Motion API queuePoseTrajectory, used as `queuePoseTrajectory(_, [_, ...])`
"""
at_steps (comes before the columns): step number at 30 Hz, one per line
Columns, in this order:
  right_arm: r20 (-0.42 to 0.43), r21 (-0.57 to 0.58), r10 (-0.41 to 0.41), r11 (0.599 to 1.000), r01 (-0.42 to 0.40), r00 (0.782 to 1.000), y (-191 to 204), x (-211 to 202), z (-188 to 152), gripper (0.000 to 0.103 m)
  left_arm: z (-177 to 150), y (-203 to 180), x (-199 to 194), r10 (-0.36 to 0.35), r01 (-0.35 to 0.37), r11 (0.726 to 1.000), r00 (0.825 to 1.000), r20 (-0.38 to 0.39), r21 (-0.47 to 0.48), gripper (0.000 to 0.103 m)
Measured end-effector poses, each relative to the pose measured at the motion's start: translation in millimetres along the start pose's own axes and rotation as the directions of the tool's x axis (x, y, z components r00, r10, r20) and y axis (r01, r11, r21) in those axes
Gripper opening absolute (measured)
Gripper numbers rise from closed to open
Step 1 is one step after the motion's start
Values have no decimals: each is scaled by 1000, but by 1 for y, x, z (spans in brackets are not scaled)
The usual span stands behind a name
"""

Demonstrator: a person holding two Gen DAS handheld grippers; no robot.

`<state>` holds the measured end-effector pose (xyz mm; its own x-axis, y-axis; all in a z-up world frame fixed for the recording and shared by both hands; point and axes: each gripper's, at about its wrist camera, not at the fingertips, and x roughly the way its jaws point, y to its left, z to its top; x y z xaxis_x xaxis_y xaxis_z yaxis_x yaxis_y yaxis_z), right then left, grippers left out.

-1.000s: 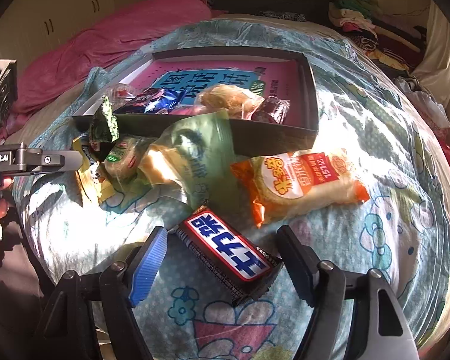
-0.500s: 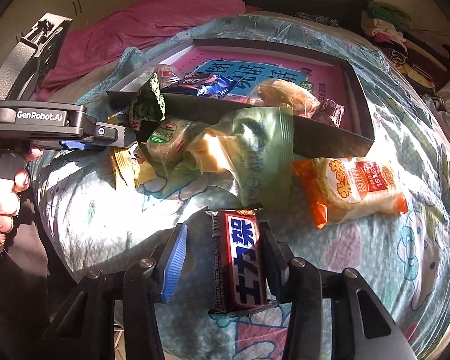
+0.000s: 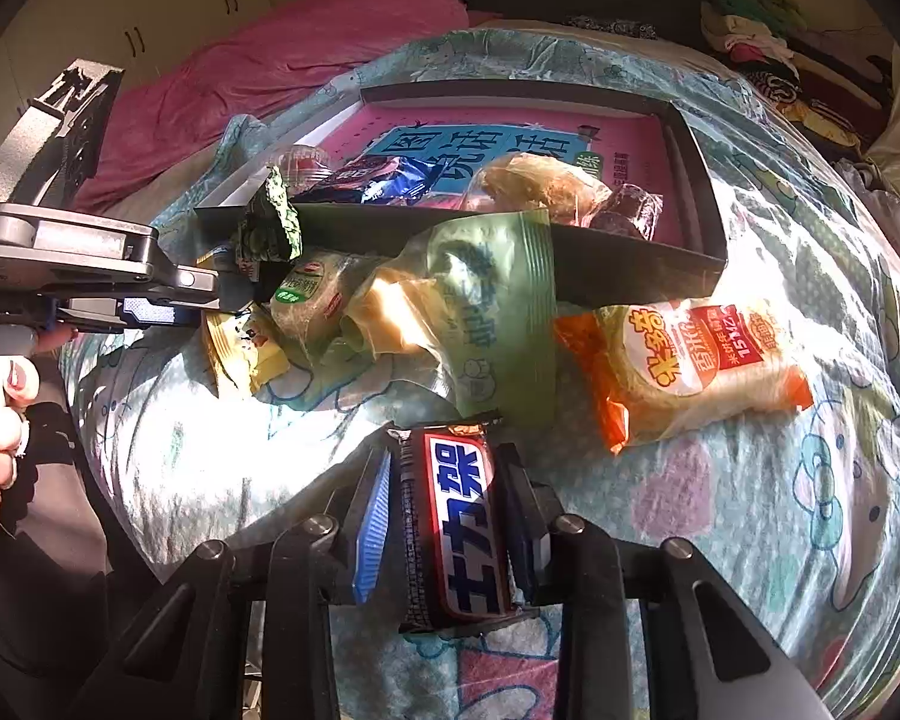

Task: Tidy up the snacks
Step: 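Grasp the chocolate bar with the right tool while the left tool grasps the yellow wafer bar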

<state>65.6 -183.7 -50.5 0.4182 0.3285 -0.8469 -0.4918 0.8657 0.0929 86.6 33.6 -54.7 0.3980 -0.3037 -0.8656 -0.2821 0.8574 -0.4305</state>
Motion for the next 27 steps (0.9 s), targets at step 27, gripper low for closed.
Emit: queuePoseTrajectory(27, [125, 98, 2, 995, -14, 992, -20, -23, 2, 29, -12, 12, -30, -62, 54, 992, 995, 76, 111, 15])
